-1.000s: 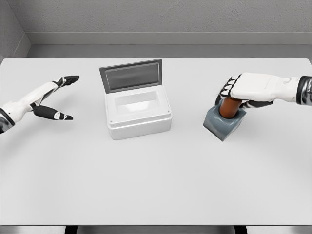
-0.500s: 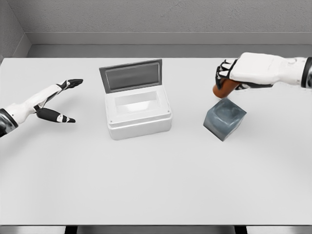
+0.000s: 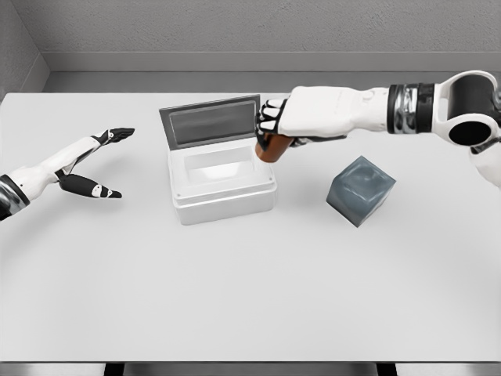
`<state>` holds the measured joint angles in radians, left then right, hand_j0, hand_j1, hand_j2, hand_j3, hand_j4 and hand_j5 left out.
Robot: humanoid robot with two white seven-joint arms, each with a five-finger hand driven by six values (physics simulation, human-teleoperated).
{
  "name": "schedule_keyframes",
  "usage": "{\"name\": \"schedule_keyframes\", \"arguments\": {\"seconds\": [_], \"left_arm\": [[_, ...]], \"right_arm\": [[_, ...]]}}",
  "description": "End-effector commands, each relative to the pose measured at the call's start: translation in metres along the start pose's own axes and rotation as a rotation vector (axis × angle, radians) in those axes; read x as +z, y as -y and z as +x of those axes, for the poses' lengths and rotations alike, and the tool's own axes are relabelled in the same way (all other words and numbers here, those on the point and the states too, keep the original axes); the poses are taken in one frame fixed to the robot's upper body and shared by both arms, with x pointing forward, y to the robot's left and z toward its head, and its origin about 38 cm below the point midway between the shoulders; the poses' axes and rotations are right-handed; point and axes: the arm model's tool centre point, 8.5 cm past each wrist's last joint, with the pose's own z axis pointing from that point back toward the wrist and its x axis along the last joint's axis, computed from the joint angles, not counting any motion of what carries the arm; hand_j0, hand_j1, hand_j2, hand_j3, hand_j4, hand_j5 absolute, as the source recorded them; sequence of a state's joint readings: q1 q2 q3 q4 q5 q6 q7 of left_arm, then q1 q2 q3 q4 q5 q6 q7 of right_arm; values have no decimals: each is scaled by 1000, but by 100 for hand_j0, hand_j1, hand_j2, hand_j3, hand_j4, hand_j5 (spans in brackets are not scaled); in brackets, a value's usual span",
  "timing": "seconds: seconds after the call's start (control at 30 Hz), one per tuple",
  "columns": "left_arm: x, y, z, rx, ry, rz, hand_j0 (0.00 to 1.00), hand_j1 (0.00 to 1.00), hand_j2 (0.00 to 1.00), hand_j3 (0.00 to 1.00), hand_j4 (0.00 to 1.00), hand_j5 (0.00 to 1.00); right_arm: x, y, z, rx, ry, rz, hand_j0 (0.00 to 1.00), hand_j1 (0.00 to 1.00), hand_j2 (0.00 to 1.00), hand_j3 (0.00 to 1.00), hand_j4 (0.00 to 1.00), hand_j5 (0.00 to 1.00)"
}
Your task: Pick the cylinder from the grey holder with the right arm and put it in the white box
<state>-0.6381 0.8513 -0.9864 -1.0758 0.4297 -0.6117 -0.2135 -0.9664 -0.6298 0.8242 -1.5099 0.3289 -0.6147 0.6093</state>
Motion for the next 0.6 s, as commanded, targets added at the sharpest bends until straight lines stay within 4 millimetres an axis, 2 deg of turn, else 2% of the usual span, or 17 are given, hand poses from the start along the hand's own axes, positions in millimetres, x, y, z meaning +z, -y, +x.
{"name": "schedule_keyframes", "arguments": {"seconds": [0.0, 0.03, 0.13, 0.27, 0.37, 0.43, 0.57], "left_arm": [[1, -1, 0, 4, -1, 6, 100, 100, 100, 100, 100, 100], [1, -1, 0, 4, -1, 6, 100, 100, 100, 100, 100, 100], [1, -1, 0, 4, -1, 6, 100, 100, 100, 100, 100, 100], [1, -1, 0, 4, -1, 6, 100, 100, 100, 100, 100, 100], [1, -2, -1, 4, -2, 6, 100, 100, 100, 100, 100, 100], [1, -2, -1, 4, -2, 6, 100, 100, 100, 100, 100, 100], [1, -2, -1, 4, -2, 6, 100, 100, 100, 100, 100, 100]], "right_arm": [[-15, -9, -4, -44, 9, 8, 8, 8, 8, 8, 8, 8], [-14, -6, -6, -40, 3, 6, 8, 8, 8, 8, 8, 8], [-17, -12, -16, -71, -19, 12, 9, 9, 9, 9, 9, 9], [-21, -13, -16, -64, -20, 19, 9, 9, 9, 9, 9, 9], [-26, -13, -23, -75, -34, 21, 9, 9, 9, 9, 9, 9], [-35, -16, -18, -78, -13, 32, 9, 9, 9, 9, 9, 9], [-36, -22, -22, -89, -27, 45, 9, 9, 9, 9, 9, 9]]}}
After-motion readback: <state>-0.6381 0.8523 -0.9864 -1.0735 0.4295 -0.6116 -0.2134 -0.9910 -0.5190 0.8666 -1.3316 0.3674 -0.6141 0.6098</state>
